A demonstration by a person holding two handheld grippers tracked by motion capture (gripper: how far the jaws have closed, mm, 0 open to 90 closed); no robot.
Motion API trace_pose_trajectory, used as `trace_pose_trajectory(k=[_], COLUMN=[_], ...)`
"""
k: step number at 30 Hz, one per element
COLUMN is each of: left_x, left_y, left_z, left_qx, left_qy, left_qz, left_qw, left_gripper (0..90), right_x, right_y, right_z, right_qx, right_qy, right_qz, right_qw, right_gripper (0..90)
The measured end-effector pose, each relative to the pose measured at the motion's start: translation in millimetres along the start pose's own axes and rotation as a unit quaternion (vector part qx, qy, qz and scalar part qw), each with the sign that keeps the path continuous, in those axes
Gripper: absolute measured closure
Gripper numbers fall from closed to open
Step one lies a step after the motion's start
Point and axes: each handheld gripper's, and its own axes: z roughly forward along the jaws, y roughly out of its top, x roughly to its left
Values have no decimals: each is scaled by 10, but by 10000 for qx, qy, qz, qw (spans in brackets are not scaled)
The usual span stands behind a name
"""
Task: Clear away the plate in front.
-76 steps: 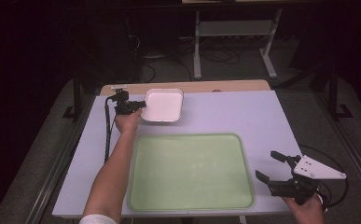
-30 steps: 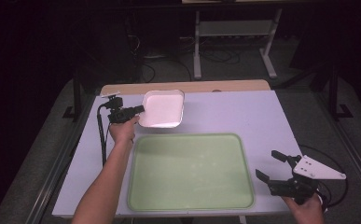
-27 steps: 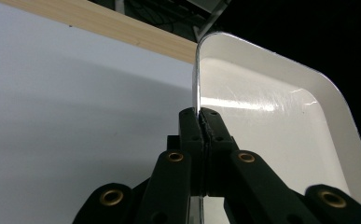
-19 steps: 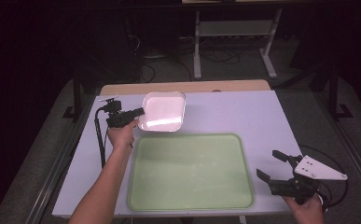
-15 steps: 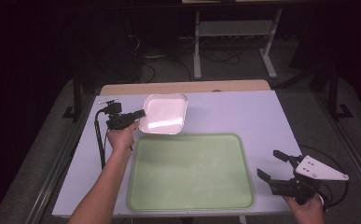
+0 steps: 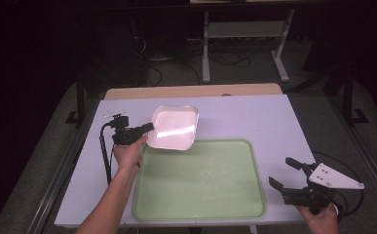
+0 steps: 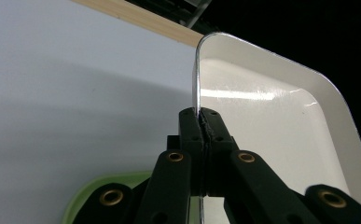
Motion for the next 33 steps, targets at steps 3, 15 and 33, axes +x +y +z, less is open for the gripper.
trace_pose_trajectory(k=[3,15,33], left_x=[-21,-106,-169], left_y=[-43,-220,-511], left_z=[-10,-21,-26], left_qx=[18,84,130], left_qy=[11,88,107], left_qz=[41,63,-41], left_qw=[10000,9999,9998], left_gripper=[885,884,884], right_x=[-4,-10,-11], right_y=[-10,-28,-45], right_z=[1,-7,-23], right_qx=[5,24,55], right_qy=[-3,-11,-23], right_qz=[12,23,7], right_qw=[10000,10000,10000], right_gripper=[137,137,138])
